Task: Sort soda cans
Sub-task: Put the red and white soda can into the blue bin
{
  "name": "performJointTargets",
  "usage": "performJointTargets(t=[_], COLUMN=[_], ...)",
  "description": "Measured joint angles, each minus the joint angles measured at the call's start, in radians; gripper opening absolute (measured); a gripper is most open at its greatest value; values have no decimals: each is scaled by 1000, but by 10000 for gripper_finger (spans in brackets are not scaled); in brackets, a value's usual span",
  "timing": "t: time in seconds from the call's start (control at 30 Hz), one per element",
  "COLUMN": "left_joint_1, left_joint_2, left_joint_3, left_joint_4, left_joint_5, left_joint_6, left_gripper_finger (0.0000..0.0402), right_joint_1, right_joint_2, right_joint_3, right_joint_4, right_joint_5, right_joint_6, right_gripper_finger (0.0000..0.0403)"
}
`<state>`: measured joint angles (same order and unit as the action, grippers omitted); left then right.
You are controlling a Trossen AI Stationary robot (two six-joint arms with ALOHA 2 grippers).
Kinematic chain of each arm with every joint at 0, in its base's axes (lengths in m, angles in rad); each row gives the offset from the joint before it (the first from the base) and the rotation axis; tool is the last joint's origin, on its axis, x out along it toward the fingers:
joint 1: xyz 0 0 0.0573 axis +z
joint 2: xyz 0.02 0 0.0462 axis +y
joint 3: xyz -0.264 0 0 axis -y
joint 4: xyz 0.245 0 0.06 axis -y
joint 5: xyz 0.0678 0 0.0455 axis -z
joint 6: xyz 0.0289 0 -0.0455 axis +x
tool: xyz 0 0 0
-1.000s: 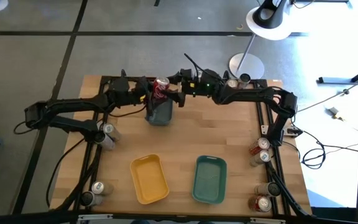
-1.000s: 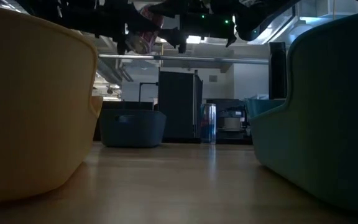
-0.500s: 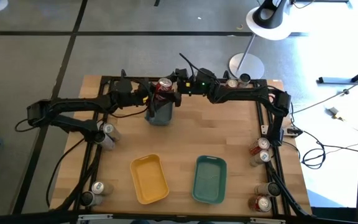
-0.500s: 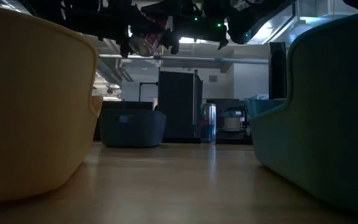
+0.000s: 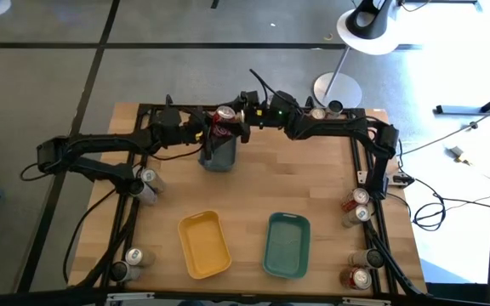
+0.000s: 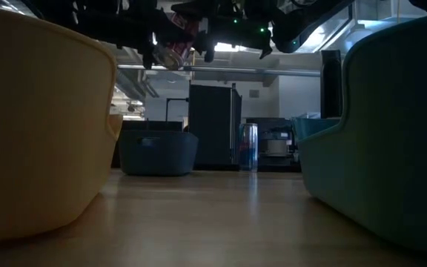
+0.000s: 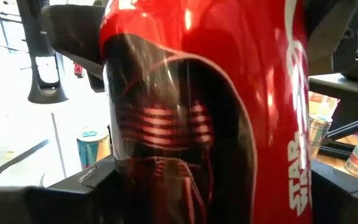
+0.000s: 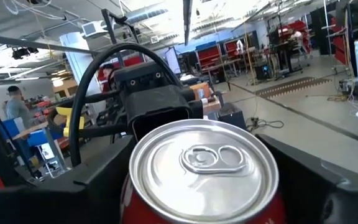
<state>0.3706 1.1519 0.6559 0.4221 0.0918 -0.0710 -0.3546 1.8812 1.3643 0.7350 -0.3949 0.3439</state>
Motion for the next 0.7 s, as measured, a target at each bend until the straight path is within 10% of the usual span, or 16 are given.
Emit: performJointTargets(t=[0.7], left_joint_1=[63], left_joint_2=[-71], left_joint_3=[5], left_joint_4=[-175], left_joint_5=[-10], left_joint_6=[-1], left_gripper_finger=[304], right_joint_1=[-28], right_joint_2=[1], right_joint_3=[0], right_joint_4=[-33], right_joint_5=[-39], right_joint_6=[-18], right_gripper_finger=[287])
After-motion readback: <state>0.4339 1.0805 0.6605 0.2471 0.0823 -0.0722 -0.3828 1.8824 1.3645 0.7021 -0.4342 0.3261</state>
